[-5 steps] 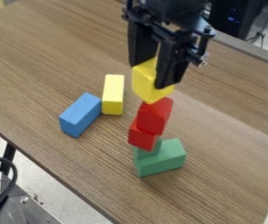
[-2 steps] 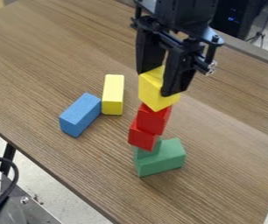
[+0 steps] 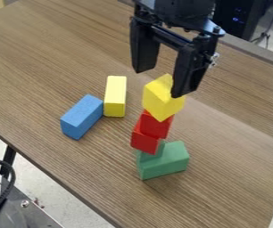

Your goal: Put the yellow block on top of the red arch

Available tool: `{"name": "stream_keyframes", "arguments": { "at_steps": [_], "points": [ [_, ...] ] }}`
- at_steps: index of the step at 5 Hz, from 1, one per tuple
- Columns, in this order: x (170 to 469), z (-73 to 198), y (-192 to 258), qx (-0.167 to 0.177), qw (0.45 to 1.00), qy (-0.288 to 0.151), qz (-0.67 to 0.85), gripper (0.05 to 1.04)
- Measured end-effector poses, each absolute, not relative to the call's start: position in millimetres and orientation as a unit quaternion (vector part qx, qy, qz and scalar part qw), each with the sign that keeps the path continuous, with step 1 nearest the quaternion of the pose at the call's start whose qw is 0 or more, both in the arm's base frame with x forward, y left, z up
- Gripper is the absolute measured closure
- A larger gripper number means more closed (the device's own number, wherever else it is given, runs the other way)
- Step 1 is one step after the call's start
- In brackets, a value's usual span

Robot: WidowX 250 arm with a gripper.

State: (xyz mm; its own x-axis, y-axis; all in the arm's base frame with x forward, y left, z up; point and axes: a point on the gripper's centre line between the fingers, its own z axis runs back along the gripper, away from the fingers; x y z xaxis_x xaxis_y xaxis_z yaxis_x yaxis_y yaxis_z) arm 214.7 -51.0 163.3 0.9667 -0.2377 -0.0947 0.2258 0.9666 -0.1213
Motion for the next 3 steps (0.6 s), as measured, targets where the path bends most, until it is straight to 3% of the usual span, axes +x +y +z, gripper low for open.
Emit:
{"name": "stream_keyframes", "arguments": {
  "at_steps": [1, 3],
  "points": [
    [215, 163, -46, -0.068, 0.991, 0.061, -0.096, 0.084],
    [229, 192, -18, -0.094, 0.995, 0.035, -0.016, 0.084]
  ]
}}
